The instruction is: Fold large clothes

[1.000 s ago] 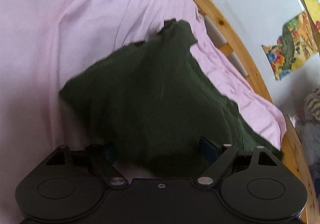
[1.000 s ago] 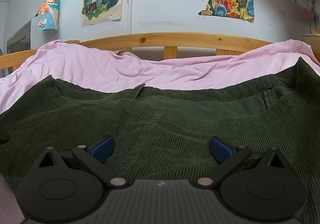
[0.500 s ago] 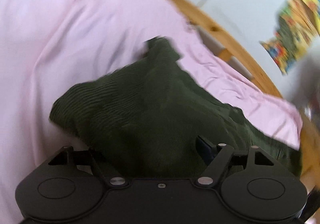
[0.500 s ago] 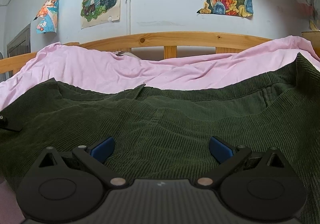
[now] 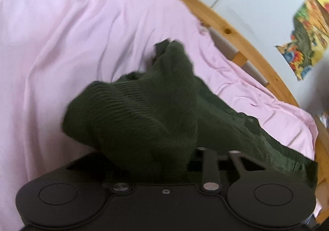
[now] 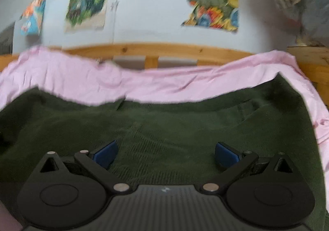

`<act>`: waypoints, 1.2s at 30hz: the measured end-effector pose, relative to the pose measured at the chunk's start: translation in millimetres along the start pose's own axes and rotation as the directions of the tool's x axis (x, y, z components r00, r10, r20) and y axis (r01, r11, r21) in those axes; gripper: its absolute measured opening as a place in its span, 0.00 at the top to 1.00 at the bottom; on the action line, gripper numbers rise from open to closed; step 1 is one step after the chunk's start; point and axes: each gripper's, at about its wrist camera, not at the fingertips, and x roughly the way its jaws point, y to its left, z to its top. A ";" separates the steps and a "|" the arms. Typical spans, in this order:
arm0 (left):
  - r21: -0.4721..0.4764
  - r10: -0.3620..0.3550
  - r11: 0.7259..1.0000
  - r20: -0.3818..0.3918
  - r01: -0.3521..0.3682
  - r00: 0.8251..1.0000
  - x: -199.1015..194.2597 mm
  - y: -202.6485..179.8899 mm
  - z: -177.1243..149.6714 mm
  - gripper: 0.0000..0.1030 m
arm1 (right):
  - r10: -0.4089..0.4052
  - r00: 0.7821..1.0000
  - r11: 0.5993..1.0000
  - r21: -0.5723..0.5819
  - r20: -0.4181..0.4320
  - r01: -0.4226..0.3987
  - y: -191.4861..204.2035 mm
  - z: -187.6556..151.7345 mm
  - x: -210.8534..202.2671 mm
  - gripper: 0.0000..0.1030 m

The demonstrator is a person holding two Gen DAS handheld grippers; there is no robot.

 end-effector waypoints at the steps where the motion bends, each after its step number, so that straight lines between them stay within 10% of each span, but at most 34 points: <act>1: 0.019 0.003 1.000 0.010 -0.004 1.000 -2.2 -4.9 1.0 0.79 | 0.001 1.000 1.000 0.000 -0.009 -0.001 -0.3 0.1 1.8 0.00; 15: -0.034 -0.006 0.999 0.002 0.006 1.000 -3.0 4.1 -2.1 0.84 | 0.080 0.996 0.995 0.061 -0.051 -0.077 -14.2 -1.4 3.4 0.00; 22: 0.084 -0.053 0.995 0.067 0.047 0.996 -24.6 -17.4 5.5 0.90 | 0.065 0.996 0.997 0.046 -0.064 -0.062 -14.1 1.0 1.5 0.00; 32: 0.512 -0.177 0.853 0.096 0.104 0.979 -53.9 -130.9 10.5 0.90 | 0.075 0.994 0.989 0.133 -0.075 -0.064 -54.3 18.1 -12.7 0.00; 36: 0.517 -0.144 0.851 0.057 0.094 0.988 -46.7 -157.7 10.1 0.91 | 0.048 0.996 0.988 0.151 -0.079 -0.036 -66.5 16.6 -12.1 0.00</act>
